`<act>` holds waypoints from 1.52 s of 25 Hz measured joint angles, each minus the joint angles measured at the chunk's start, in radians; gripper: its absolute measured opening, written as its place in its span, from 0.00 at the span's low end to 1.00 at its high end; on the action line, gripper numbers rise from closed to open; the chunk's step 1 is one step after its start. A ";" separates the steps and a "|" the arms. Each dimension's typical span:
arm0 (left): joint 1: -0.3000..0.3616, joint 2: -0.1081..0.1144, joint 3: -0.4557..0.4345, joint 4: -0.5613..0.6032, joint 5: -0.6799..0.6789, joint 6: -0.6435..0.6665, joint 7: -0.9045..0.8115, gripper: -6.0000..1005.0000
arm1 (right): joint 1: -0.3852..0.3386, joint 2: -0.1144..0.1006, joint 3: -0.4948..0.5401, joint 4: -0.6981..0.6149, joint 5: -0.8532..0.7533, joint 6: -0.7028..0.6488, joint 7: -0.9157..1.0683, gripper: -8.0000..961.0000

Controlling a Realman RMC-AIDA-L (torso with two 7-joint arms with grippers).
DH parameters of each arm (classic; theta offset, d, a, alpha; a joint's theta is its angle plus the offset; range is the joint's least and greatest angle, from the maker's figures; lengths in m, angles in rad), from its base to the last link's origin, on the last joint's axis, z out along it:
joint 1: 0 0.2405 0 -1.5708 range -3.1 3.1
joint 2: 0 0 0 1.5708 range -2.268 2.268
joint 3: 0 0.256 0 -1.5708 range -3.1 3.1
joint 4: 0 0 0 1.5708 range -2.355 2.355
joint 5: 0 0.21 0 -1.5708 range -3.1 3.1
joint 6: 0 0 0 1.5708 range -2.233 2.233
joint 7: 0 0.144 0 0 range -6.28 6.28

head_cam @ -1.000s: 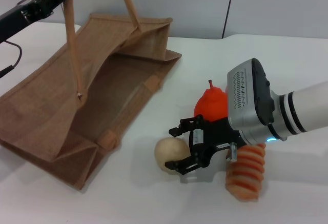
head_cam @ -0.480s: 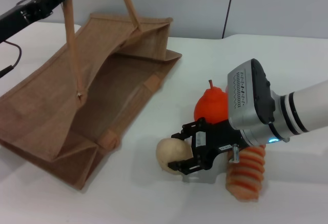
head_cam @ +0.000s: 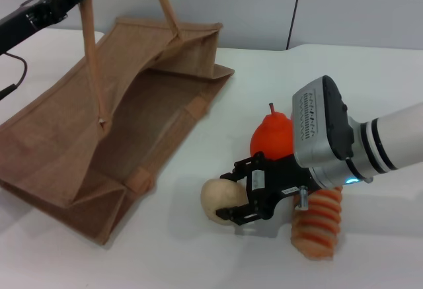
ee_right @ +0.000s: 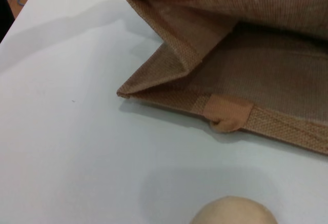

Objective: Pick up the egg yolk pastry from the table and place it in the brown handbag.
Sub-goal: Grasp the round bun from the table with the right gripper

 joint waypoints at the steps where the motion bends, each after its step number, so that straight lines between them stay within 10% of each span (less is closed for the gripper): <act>1: 0.000 0.000 0.000 0.000 0.000 0.000 0.000 0.13 | 0.000 0.000 -0.003 0.000 0.000 0.000 -0.003 0.70; 38: 0.003 0.000 -0.009 -0.002 0.001 -0.006 -0.002 0.12 | -0.008 0.001 0.031 -0.028 0.010 -0.066 -0.034 0.62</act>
